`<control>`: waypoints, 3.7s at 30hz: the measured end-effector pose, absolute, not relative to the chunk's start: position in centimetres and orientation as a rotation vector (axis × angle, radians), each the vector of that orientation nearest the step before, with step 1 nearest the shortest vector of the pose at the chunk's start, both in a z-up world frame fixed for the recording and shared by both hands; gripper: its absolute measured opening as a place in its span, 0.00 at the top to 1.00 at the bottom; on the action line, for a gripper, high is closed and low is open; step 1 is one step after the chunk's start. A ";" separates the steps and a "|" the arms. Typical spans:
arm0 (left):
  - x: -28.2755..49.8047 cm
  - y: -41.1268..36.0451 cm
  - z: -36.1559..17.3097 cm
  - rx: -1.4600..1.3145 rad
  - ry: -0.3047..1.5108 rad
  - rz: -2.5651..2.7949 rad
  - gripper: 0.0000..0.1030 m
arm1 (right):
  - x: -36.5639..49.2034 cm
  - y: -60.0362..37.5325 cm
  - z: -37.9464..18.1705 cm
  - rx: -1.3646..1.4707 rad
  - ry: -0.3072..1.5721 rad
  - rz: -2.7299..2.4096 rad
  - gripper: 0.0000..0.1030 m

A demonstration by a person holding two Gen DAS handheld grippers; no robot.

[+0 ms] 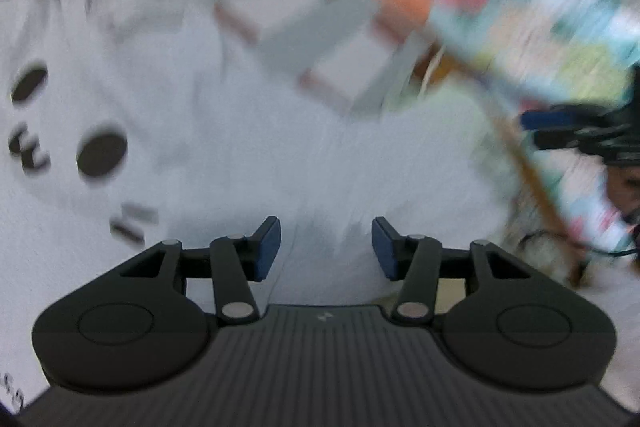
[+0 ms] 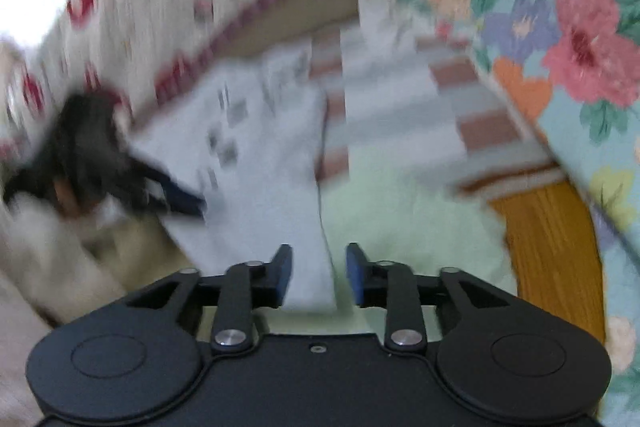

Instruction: Fold clothes

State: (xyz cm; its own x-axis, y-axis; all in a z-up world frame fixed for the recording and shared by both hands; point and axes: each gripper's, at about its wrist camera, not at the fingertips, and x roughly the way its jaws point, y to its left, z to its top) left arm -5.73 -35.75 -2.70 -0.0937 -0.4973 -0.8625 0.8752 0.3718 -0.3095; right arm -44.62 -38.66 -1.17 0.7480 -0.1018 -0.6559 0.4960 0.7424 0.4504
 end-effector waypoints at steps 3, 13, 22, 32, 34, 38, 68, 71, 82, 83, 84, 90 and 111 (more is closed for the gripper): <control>-4.4 -35.0 -1.2 0.357 1.106 -1.187 0.52 | -41.4 -40.8 -0.4 0.556 0.621 -0.403 0.60; 2.5 -32.2 -1.4 0.190 1.004 -0.995 0.52 | -18.9 -46.7 -4.3 0.127 0.778 -0.155 0.56; 5.5 -29.4 -5.6 0.175 1.030 -0.896 0.51 | -13.7 -49.7 -11.3 0.147 0.832 -0.193 0.55; 3.9 -27.6 -8.5 0.290 1.050 -0.839 0.51 | -21.2 -52.3 -9.0 0.456 0.553 -0.427 0.95; 3.5 -27.2 -9.1 0.321 1.080 -0.824 0.51 | -20.4 -52.1 -10.2 0.418 0.629 -0.431 0.95; 3.1 -26.4 -9.1 0.322 1.096 -0.788 0.47 | -19.0 -51.6 -11.3 0.353 0.724 -0.452 0.94; 15.9 -2.9 0.0 -0.169 0.931 -0.233 0.44 | 4.1 -47.9 5.6 0.500 0.903 -0.119 0.44; 17.5 -6.9 0.4 -0.173 0.912 -0.331 0.46 | 8.9 -47.3 4.7 0.482 1.009 -0.140 0.44; 20.7 -15.0 -5.3 -0.168 0.972 -0.552 0.64 | 15.1 -44.5 -3.2 0.427 0.984 -0.208 0.44; 20.7 -14.9 -5.9 -0.184 0.983 -0.552 0.64 | 15.4 -44.6 -3.6 0.424 0.998 -0.200 0.44; 20.8 -14.6 -6.4 -0.198 0.994 -0.553 0.64 | 15.7 -44.6 -4.0 0.420 1.013 -0.193 0.44; 21.1 -13.7 -7.9 -0.240 1.009 -0.561 0.64 | 18.0 -44.2 -6.4 0.294 1.046 -0.204 0.42; 18.4 -16.4 -8.1 -0.211 0.891 -0.719 0.59 | 5.6 -31.4 -7.7 0.148 1.140 0.249 0.84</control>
